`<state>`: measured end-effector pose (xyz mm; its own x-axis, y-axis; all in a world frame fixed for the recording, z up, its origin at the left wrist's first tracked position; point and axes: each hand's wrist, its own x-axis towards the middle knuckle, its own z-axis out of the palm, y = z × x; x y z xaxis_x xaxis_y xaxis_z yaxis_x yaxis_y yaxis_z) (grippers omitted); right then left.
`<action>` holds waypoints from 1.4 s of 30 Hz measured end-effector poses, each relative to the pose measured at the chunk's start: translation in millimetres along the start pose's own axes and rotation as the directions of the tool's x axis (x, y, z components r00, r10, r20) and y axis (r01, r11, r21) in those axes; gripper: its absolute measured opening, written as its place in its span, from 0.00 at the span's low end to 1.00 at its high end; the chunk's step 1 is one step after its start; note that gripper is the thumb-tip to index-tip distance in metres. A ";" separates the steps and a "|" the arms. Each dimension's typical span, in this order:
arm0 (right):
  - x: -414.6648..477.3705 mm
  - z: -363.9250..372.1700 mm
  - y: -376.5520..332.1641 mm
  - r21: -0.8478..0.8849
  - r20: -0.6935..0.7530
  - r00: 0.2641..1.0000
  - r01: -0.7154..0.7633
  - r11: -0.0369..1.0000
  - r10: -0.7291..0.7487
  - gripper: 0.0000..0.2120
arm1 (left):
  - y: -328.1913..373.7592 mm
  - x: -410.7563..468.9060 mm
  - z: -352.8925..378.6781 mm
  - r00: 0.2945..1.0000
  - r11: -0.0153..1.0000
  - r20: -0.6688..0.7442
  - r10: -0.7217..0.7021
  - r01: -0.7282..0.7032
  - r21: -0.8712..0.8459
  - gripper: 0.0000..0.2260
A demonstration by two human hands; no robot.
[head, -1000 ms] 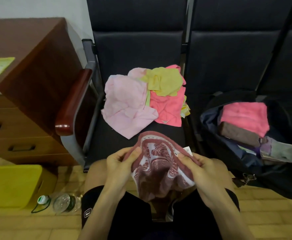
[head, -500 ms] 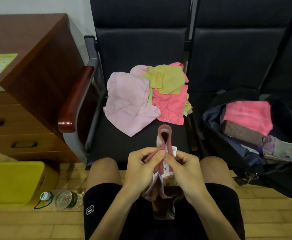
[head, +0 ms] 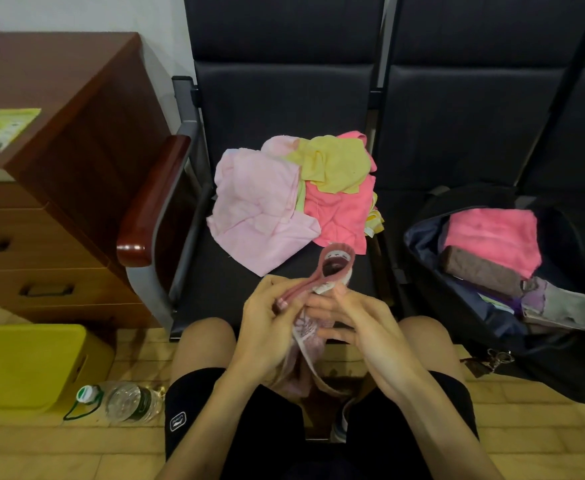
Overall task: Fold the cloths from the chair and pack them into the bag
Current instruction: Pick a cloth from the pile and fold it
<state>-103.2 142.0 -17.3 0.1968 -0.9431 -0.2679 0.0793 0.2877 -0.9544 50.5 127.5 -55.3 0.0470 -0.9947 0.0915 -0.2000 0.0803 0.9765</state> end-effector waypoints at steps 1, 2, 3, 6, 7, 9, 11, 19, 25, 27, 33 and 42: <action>3.9 -6.1 5.5 -0.037 -0.077 0.996 0.049 0.998 -0.051 0.17 | 0.0 5.8 -4.4 1.000 1.000 -0.007 -0.003 0.002 -0.029 0.13; 9.4 -14.1 10.9 -0.082 -0.189 0.976 0.095 0.992 -0.109 0.17 | 0.6 12.0 -9.2 1.000 0.999 -0.002 0.012 -0.012 -0.039 0.12; 16.3 -22.9 14.1 -0.123 -0.290 0.945 0.119 0.985 -0.150 0.20 | 2.9 18.8 -14.2 0.999 0.998 0.020 0.040 -0.039 -0.051 0.11; 34.9 -46.8 12.0 -0.169 -0.211 0.967 0.105 0.980 -0.140 0.39 | 18.9 34.4 -27.1 0.972 0.984 0.178 0.156 -0.138 -0.111 0.09; 40.3 -51.7 7.4 -0.148 -0.082 0.990 0.104 0.984 -0.117 0.40 | 25.9 38.9 -31.2 0.953 0.980 0.237 0.189 -0.166 -0.113 0.09; 44.8 -53.5 -11.5 -0.147 0.147 0.980 0.155 0.977 -0.133 0.27 | 36.9 47.5 -38.6 0.924 0.976 0.315 0.218 -0.200 -0.089 0.08; 45.4 -48.0 -33.1 -0.109 0.088 0.958 0.281 0.954 -0.273 0.13 | 42.6 54.9 -44.8 0.947 0.980 0.255 0.198 -0.185 -0.071 0.06; 42.6 -35.1 -49.6 -0.129 -0.119 0.911 0.380 0.916 -0.395 0.07 | 35.4 48.7 -35.8 0.997 0.962 0.031 0.069 -0.058 -0.267 0.09; 31.2 -26.9 -54.4 0.015 -0.098 0.935 0.343 0.939 -0.340 0.09 | -2.3 23.1 -19.9 0.925 0.849 0.376 -0.052 0.239 -0.470 0.27; 27.8 -24.8 -60.5 0.067 -0.104 0.939 0.335 0.940 -0.327 0.08 | -14.4 12.7 -11.8 0.899 0.906 0.423 -0.109 0.265 -0.330 0.22; 31.3 -46.9 -50.9 0.275 -0.184 0.951 0.291 0.917 -0.246 0.10 | -9.8 8.8 7.3 0.928 0.924 0.341 -0.149 0.253 -0.285 0.14; 2.3 -33.8 53.6 -0.041 0.140 0.949 -0.281 0.959 0.284 0.37 | 23.8 45.0 -3.9 0.792 0.627 0.228 -0.567 0.594 -0.504 0.11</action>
<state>-131.6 149.6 -73.4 0.3456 -0.7896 -0.5070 -0.0189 0.5343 -0.8451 51.6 84.9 -27.1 -0.0721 -0.8478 -0.5254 0.3953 -0.5080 0.7653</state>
